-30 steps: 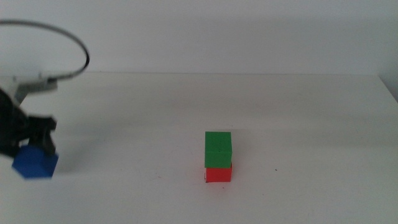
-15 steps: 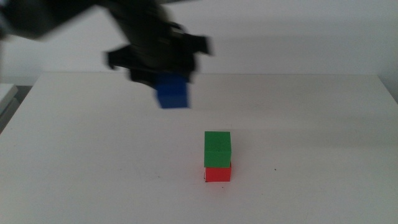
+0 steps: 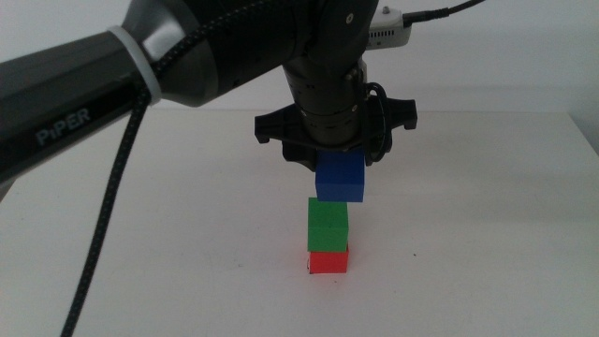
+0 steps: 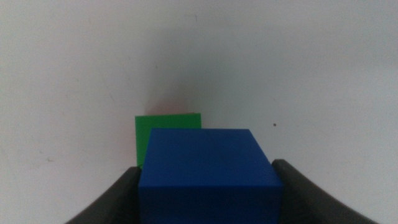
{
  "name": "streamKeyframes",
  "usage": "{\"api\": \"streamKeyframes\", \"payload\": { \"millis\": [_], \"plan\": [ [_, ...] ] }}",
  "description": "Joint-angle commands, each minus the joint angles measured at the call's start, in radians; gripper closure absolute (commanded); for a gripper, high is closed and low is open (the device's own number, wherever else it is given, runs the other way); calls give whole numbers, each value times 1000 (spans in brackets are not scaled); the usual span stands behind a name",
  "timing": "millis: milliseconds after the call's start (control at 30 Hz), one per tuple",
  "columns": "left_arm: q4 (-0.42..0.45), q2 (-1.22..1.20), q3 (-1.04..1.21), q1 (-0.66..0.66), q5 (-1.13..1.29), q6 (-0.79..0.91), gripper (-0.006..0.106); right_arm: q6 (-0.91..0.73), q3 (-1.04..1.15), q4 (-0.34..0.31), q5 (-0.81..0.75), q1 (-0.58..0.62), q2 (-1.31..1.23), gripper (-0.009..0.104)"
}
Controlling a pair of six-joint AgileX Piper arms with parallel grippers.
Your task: Stack red cubes first, then green, then blue cubes in a specific spot.
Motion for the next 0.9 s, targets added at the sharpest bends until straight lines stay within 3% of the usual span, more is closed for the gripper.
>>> {"api": "streamKeyframes", "payload": {
  "millis": [0,233,867],
  "plan": [
    [-3,9,-3,-2,-1,-20,102,-8,6,-6,-10,1,-4,4],
    [17,43,-2,3,-1,-35,102,-8,6,-6,-10,1,-4,4],
    [-58,62,31,62,-1,-43,102,-8,6,-6,-10,1,-4,4]
  ]
}}
